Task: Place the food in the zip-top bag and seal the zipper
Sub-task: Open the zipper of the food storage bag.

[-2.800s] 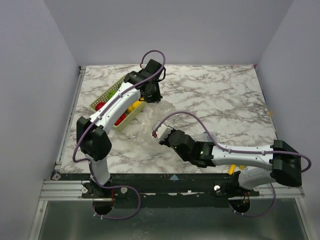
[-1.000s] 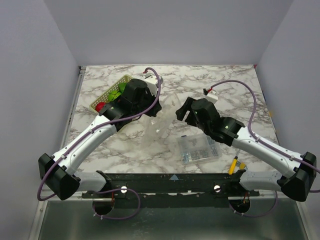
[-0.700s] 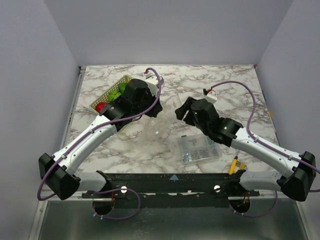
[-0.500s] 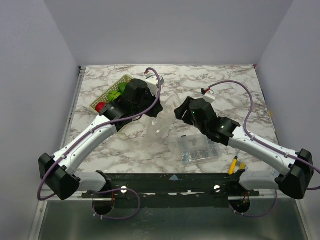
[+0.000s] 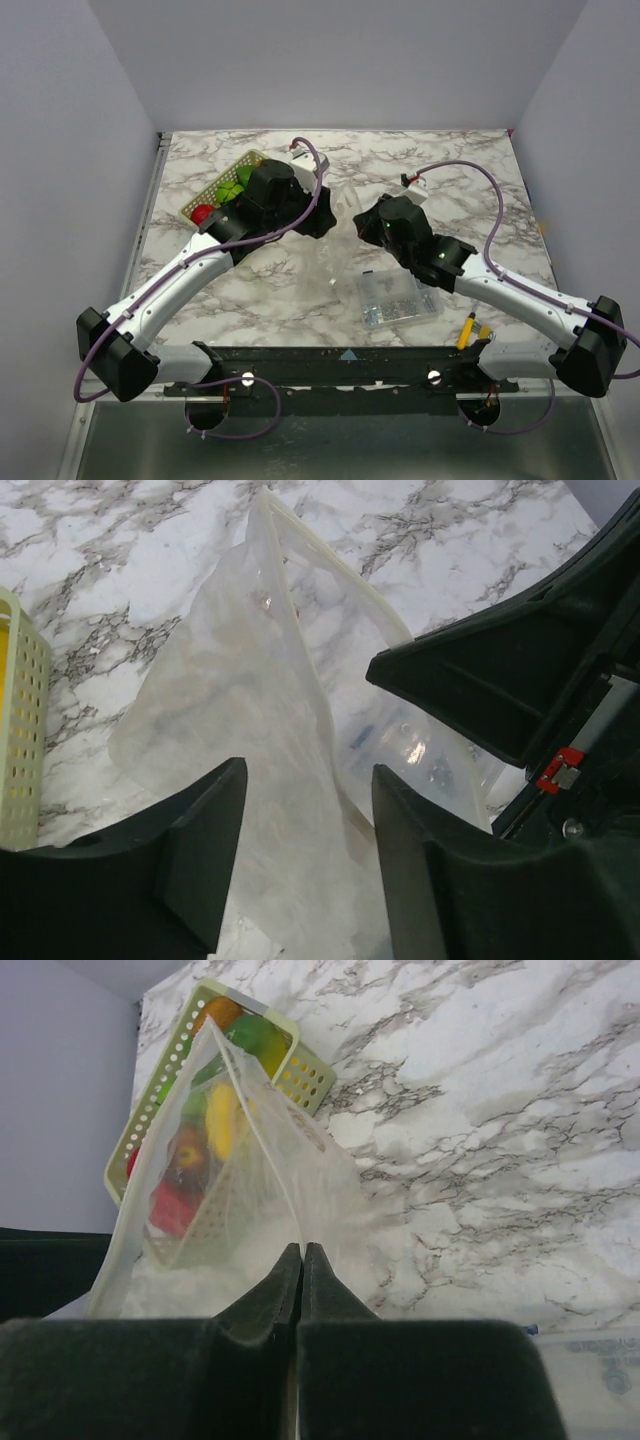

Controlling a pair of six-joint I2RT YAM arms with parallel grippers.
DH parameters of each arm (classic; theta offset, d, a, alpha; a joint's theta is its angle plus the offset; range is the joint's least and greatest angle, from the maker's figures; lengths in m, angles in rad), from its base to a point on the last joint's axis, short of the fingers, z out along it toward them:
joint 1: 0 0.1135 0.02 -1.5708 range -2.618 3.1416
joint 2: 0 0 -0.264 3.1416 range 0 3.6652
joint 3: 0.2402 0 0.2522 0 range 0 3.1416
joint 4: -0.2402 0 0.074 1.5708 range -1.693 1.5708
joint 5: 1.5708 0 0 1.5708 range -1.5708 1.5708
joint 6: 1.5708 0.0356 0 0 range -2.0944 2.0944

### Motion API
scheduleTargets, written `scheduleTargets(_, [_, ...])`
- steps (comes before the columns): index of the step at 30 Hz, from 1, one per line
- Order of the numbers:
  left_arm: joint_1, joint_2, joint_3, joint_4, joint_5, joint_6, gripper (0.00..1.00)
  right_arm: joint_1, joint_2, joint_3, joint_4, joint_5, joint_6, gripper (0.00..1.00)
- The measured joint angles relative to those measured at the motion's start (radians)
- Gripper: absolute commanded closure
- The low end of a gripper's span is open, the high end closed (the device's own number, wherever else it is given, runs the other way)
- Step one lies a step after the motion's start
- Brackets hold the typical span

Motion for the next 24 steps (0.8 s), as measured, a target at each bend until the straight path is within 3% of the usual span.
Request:
scheduleTargets(8, [0.000, -0.084, -0.048, 0.028, -0.039, 0.021, 0.29, 0.000, 0.008, 0.038, -0.039, 0.193, -0.162, 0.99])
scheduleTargets(15, [0.000, -0.175, -0.077, 0.071, -0.113, 0.036, 0.23, -0.003, 0.032, 0.181, -0.049, 0.527, -0.517, 0.99])
scheduleTargets(24, [0.018, -0.188, -0.086, 0.087, -0.161, 0.024, 0.23, -0.005, 0.147, 0.167, 0.201, 0.531, -0.923, 0.99])
